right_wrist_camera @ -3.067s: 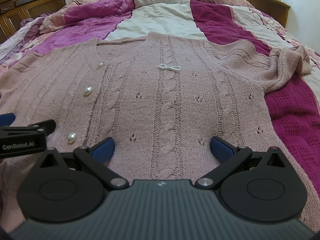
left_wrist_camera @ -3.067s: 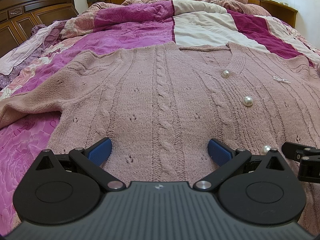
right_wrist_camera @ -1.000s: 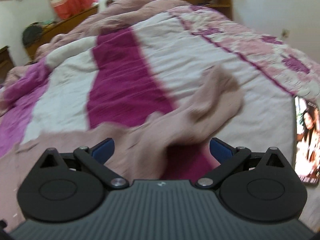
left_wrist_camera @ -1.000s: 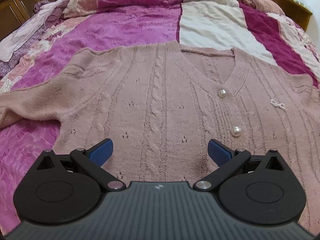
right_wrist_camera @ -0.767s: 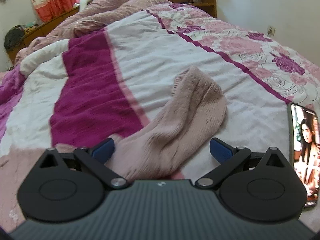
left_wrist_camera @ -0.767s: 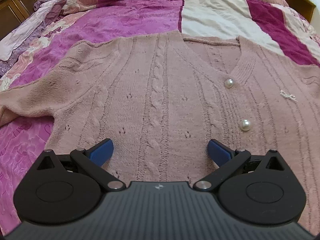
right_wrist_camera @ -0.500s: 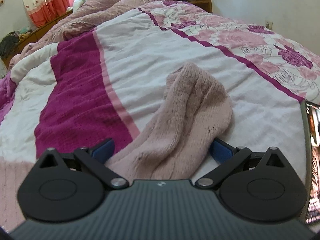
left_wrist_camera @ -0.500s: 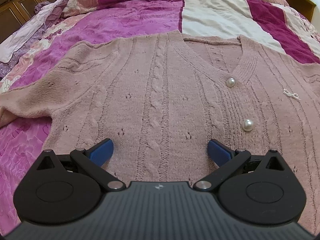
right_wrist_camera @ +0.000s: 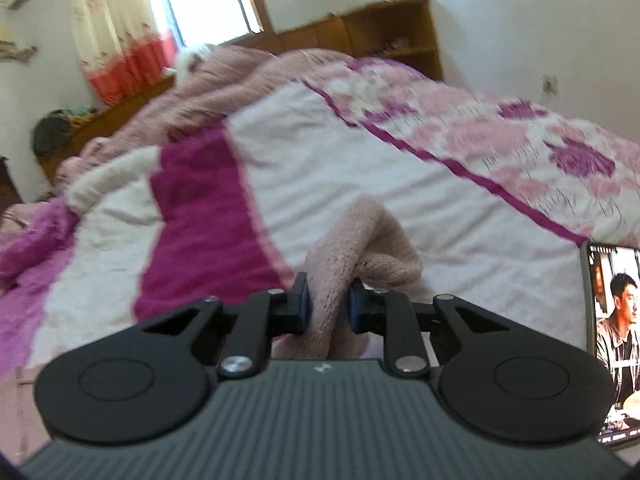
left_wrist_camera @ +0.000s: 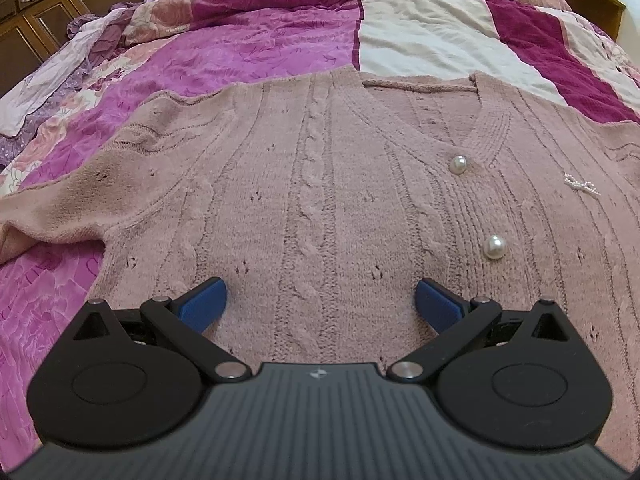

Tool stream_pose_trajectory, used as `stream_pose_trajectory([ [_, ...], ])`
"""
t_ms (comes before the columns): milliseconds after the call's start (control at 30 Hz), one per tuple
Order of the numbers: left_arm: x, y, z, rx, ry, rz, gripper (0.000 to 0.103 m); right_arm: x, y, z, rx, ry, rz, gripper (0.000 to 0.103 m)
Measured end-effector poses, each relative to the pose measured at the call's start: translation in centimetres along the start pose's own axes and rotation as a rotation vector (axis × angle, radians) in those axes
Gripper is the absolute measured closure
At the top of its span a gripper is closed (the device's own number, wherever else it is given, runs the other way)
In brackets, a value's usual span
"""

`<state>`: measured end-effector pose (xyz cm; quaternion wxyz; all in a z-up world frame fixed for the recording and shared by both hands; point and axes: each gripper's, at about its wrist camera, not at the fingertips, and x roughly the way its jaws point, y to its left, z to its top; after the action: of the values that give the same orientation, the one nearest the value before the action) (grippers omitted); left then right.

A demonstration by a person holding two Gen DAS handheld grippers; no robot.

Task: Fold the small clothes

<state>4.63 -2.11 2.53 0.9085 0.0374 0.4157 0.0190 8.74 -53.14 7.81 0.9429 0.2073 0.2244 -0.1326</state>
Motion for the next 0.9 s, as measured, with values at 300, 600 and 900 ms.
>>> stream_pose_trajectory([
  [300,-1.4,1.4,0.1,-0.018,-0.004,-0.001,0.0,-5.1,5.7,0.5,-0.012,-0.029,0.141,0.081],
  [600,-4.7,4.9,-0.6,-0.038,-0.037,0.013,0.0,-8.1,12.0,-0.2,-0.056,-0.031,0.236,0.081],
  [900,-6.9,7.6,-0.9,-0.069,-0.077,0.019,0.0,-9.8,18.8,-1.0,-0.088,-0.039,0.334,0.081],
])
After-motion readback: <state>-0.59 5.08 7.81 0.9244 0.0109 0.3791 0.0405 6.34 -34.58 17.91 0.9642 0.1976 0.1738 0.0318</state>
